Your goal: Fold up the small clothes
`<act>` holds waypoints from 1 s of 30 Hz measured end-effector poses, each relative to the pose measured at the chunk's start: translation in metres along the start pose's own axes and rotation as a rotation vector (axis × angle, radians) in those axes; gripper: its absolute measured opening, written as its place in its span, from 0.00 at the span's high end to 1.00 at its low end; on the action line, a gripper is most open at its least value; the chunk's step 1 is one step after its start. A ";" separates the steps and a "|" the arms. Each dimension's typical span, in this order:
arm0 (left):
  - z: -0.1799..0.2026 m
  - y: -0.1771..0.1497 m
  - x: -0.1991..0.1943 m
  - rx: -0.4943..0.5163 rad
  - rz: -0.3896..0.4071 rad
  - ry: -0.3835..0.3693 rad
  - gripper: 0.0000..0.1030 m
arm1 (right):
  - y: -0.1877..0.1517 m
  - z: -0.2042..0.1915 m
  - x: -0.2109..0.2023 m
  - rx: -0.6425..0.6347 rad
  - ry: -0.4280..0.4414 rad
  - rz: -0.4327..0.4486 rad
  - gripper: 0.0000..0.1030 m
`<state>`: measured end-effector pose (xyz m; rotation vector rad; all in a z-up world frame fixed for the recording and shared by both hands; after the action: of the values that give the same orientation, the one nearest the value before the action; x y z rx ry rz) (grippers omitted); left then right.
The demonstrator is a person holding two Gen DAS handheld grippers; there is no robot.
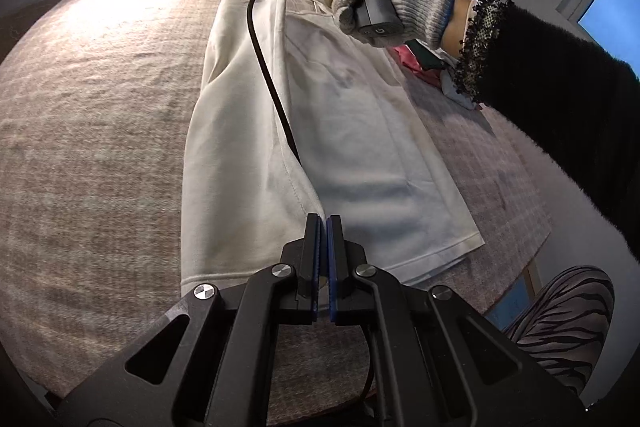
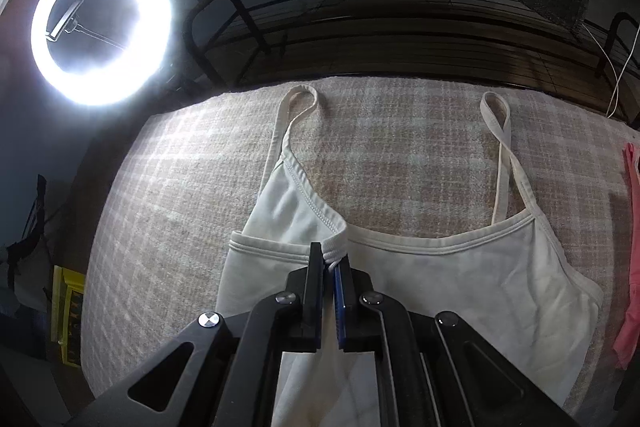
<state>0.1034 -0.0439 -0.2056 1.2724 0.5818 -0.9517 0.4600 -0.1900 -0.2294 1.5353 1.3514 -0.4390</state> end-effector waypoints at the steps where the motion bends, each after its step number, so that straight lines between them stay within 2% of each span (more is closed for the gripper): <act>1: 0.001 0.000 0.000 -0.001 -0.002 -0.002 0.99 | -0.001 0.002 0.000 0.003 -0.004 0.001 0.98; 9: -0.002 0.000 -0.001 -0.009 -0.017 -0.001 0.99 | -0.003 0.008 0.005 0.007 -0.007 -0.009 0.98; 15: 0.012 0.002 0.012 -0.026 -0.037 -0.029 0.99 | -0.003 0.009 0.017 0.000 -0.024 -0.020 0.98; 19: 0.023 -0.001 0.022 -0.001 -0.048 -0.030 0.99 | -0.003 0.011 0.024 -0.007 -0.049 -0.027 0.98; 23: 0.026 -0.004 0.033 -0.049 -0.097 -0.069 0.99 | -0.004 0.011 0.032 -0.028 -0.076 -0.035 0.98; 25: 0.028 -0.003 0.027 -0.036 -0.081 -0.072 0.99 | -0.004 0.010 0.030 -0.039 -0.080 -0.027 0.94; 27: 0.027 -0.003 0.019 0.000 -0.060 -0.054 0.99 | -0.005 0.011 0.025 -0.034 -0.084 -0.026 0.60; 28: 0.027 -0.004 0.016 0.013 -0.058 -0.049 0.99 | -0.005 0.010 0.019 -0.036 -0.086 -0.013 0.58; 30: 0.023 -0.006 0.007 0.022 -0.051 -0.059 0.99 | -0.007 0.009 0.002 -0.040 -0.077 0.007 0.58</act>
<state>0.0993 -0.0682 -0.2093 1.2501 0.5618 -1.0373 0.4573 -0.1973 -0.2376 1.4754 1.2877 -0.4599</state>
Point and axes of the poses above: each gripper's, at about its wrist camera, not at the fingertips, and x roughly the way its jaws point, z to its right, y to its top, the point moved 4 cm from there along x, roughly the way its jaws point, and after that the axes turned 13 degrees about y, right-handed, at the moved point
